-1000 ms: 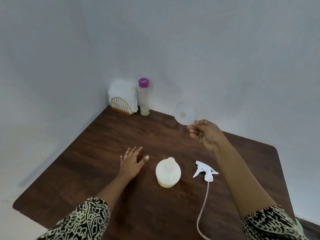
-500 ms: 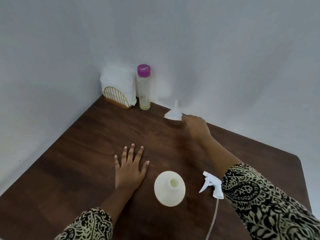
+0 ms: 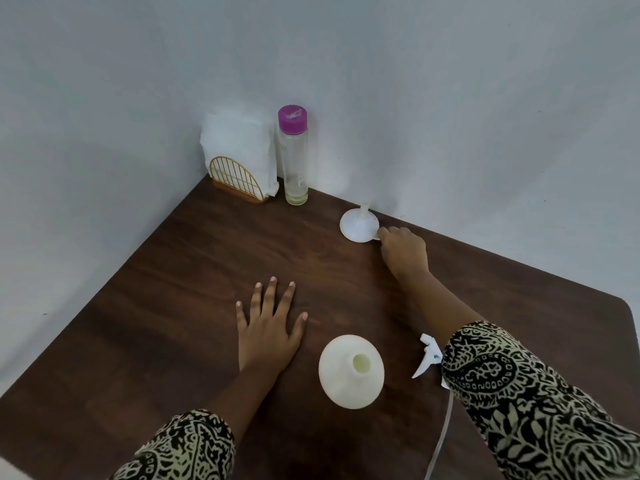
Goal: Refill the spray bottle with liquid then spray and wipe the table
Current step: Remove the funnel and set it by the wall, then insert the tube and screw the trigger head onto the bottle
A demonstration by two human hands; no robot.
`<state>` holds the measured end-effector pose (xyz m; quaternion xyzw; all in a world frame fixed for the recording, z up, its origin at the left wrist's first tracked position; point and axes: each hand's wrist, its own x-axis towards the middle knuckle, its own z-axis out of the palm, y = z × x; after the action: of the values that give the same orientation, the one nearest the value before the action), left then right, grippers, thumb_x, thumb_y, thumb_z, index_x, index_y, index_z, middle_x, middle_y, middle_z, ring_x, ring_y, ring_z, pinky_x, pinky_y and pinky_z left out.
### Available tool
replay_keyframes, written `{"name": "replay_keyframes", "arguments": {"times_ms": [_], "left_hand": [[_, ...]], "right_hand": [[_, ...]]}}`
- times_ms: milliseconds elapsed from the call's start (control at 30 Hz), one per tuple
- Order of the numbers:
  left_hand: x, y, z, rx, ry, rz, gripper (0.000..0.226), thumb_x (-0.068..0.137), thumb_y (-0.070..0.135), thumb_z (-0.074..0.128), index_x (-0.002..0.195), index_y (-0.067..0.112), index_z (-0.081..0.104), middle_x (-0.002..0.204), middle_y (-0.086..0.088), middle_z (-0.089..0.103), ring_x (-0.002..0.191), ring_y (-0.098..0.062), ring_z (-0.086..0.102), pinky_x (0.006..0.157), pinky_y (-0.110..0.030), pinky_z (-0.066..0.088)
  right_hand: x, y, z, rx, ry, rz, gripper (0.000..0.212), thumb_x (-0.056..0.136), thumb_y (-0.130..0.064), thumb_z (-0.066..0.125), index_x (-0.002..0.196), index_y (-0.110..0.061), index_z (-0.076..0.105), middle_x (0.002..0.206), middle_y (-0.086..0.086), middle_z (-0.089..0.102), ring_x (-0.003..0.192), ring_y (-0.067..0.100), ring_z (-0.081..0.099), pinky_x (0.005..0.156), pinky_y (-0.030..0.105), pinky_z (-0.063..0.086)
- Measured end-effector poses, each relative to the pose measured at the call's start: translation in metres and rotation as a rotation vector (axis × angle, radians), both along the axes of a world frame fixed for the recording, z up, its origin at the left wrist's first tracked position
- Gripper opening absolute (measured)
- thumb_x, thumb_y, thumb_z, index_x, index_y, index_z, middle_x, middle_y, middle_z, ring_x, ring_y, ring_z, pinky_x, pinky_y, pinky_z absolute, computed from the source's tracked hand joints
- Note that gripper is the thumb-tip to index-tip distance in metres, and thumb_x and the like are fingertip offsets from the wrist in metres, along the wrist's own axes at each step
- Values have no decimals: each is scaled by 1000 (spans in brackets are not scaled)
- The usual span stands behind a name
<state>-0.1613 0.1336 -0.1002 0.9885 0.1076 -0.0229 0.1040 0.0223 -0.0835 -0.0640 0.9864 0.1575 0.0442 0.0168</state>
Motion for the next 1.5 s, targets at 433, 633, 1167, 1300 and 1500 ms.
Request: {"name": "replay_keyframes", "arguments": {"times_ms": [433,633,1167,1300,1500], "left_hand": [[0,1,2,-10,30,-4,70,87,65,10,151,38,14,162,1,14,149,-24,6,116,-53,6],[-1,-1,4,-31,20,-5,71,86,66,11,151,38,19,161,1,17,149,-24,8,116,-54,7],[-115,-22,45,-770,-318,85,27,89,11,66,115,15,64,113,1,65,107,-12,58,93,-31,46],[-166,-79,69,-1169,381,229,20,94,22,60,81,11,69,69,-7,71,53,-9,63,54,-24,51],[-165,-146,78,-1475,1186,343,44,89,48,57,98,6,64,86,-7,75,75,-17,72,67,-33,58]], "right_hand": [[32,40,-2,597,305,-444,64,76,-53,69,132,-31,48,138,1,46,131,26,36,100,47,31],[19,25,23,668,362,-418,86,70,-52,76,142,-28,35,143,3,41,133,28,34,102,50,34],[-222,-136,49,1020,575,-880,22,83,-27,72,83,-9,59,69,6,66,52,15,59,50,26,49],[-227,-130,38,1071,630,-971,29,81,-30,73,76,-8,55,73,12,64,58,23,64,61,36,59],[-214,-113,39,1091,667,-1005,47,75,-39,78,93,-2,55,82,15,64,72,31,71,72,40,60]]}}
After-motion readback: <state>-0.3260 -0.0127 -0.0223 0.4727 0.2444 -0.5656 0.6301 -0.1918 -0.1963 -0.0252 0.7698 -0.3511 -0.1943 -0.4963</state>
